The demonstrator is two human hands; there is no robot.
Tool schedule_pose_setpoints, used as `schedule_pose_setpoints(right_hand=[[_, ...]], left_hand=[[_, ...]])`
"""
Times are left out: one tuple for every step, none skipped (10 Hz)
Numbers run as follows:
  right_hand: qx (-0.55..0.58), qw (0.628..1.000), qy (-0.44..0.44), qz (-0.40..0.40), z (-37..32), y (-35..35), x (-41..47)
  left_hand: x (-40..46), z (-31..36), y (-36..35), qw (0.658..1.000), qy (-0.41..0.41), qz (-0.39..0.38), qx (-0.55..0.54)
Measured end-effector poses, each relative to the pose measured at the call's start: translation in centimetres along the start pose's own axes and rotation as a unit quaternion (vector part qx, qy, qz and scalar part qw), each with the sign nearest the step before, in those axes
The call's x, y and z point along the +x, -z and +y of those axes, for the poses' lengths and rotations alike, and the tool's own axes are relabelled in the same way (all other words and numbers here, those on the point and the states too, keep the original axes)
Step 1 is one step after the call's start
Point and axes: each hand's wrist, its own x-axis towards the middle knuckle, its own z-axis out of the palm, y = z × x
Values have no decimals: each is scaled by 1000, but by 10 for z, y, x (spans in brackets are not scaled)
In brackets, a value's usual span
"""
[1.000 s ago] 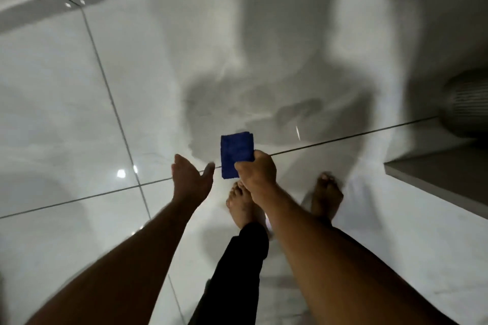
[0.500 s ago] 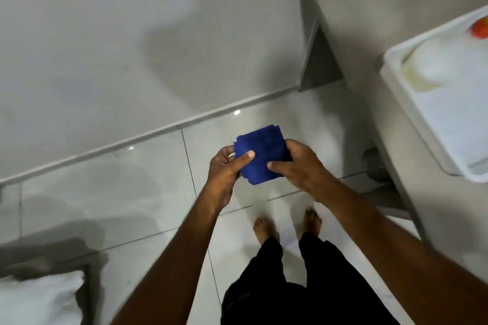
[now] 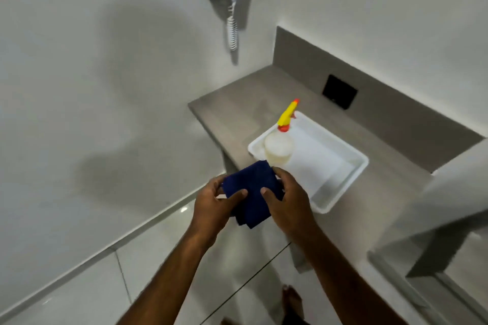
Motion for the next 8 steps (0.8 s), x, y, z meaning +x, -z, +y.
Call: schedule_pose_setpoints(right_hand=[[-50, 998, -25, 19, 17, 50, 26], [-106, 993, -47, 32, 47, 84, 56], [-153, 985, -81, 8, 77, 97, 86], [-185, 978, -93, -17, 104, 101, 113], [-235, 964, -91, -77, 120, 105, 133], [-310, 934, -68, -166, 141, 104, 149], [-374, 899, -65, -219, 151, 101, 158], [-437, 870, -43, -224, 144, 106, 161]], left_hand=[[23, 8, -54, 997, -1, -37, 74], [51, 8, -108, 973, -45, -45, 221], [75, 3, -154, 929, -88, -55, 356], [95, -1, -188, 885, -103, -56, 450], [112, -7, -209, 806, -97, -64, 581], [119, -18, -215, 712, -104, -96, 687], [116, -26, -212, 675, -108, -99, 723], [116, -21, -205, 688, -145, -69, 707]])
